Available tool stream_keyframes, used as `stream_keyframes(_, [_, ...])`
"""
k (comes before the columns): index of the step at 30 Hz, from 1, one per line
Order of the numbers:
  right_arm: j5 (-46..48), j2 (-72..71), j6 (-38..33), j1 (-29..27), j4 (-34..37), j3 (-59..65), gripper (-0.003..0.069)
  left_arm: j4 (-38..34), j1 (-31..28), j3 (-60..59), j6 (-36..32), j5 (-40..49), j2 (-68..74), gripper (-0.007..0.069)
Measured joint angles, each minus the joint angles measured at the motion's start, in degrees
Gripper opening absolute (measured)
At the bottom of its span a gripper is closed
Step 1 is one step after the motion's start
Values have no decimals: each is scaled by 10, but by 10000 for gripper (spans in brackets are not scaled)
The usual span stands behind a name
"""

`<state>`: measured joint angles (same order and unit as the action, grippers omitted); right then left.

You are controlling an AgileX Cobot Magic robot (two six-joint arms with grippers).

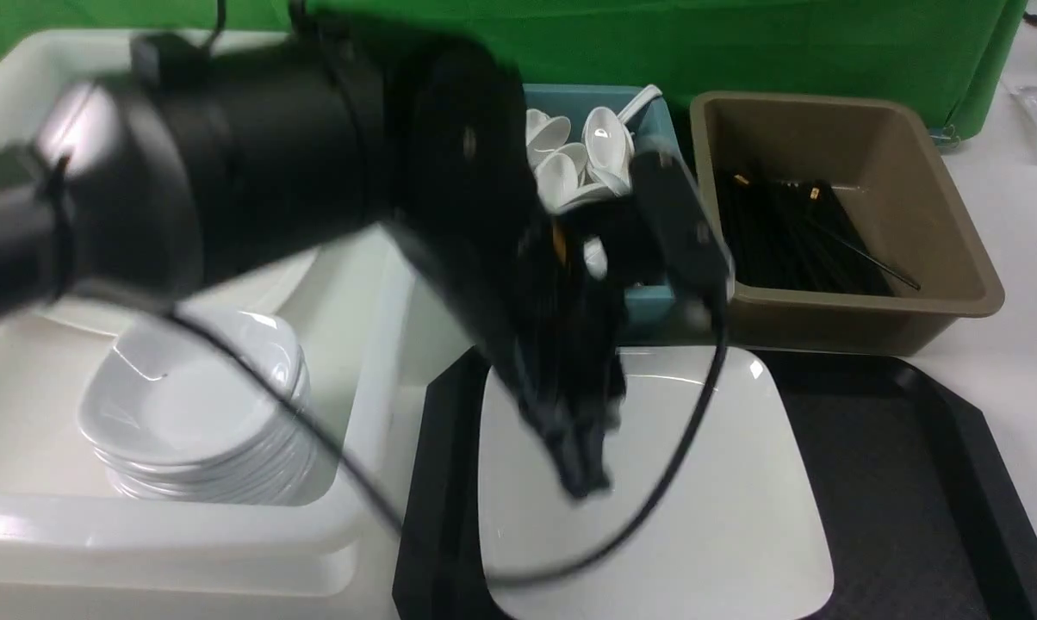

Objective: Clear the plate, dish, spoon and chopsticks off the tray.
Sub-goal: Use the left arm to grab a plate from the dinner plate

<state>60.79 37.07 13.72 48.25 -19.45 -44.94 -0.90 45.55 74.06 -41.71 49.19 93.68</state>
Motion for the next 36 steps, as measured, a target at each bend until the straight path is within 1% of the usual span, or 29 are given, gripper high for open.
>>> stream_keyframes(1, [0,0,-1,0,0,0,193,18,17,-33,-6,-14,-11,24])
stream_keyframes(2, [0,0,-1,0,0,0,193,22,20,-40,-7,-21,-16,29])
stream_keyframes(4, [0,0,-6,0,0,0,195,54,48,-118,-40,-61,-32,67])
stream_keyframes(5, [-1,0,-8,0,-1,0,195,57,56,-142,-57,-78,-34,88])
stream_keyframes(6, [-2,0,-8,0,-1,0,195,58,60,-154,-67,-92,-34,120])
stream_keyframes(7, [-4,0,-10,0,-1,0,195,59,64,-178,-86,-116,-32,174])
stream_keyframes(8, [-6,0,-10,0,-1,0,195,63,64,-198,-94,-138,-30,234])
stream_keyframes(10, [-9,0,-11,0,-1,0,195,75,62,-212,-100,-162,-25,314])
stream_keyframes(11, [-9,0,-11,0,-1,0,195,76,62,-214,-101,-164,-24,323])
stream_keyframes(14, [-9,0,-11,0,-1,0,195,104,53,-224,-107,-200,-8,438])
stream_keyframes(15, [-9,0,-11,0,-2,0,195,113,49,-224,-107,-209,1,464])
stream_keyframes(17, [-9,0,-11,0,-2,0,195,124,43,-224,-107,-224,13,482])
stream_keyframes(21, [-9,0,-11,0,-2,0,195,145,39,-224,-108,-250,36,482])
stream_keyframes(25, [-9,0,-11,0,-2,0,197,171,39,-224,-108,-271,50,447])
stream_keyframes(27, [-9,0,-11,0,-1,0,199,179,39,-223,-109,-279,57,401])
stream_keyframes(29, [-9,0,-11,0,-1,0,199,181,39,-223,-109,-280,60,377])
stream_keyframes(34, [-9,0,-11,0,-1,0,202,184,40,-222,-96,-280,62,254])
stream_keyframes(36, [-9,0,-11,0,-1,0,204,186,45,-222,-96,-282,63,237])
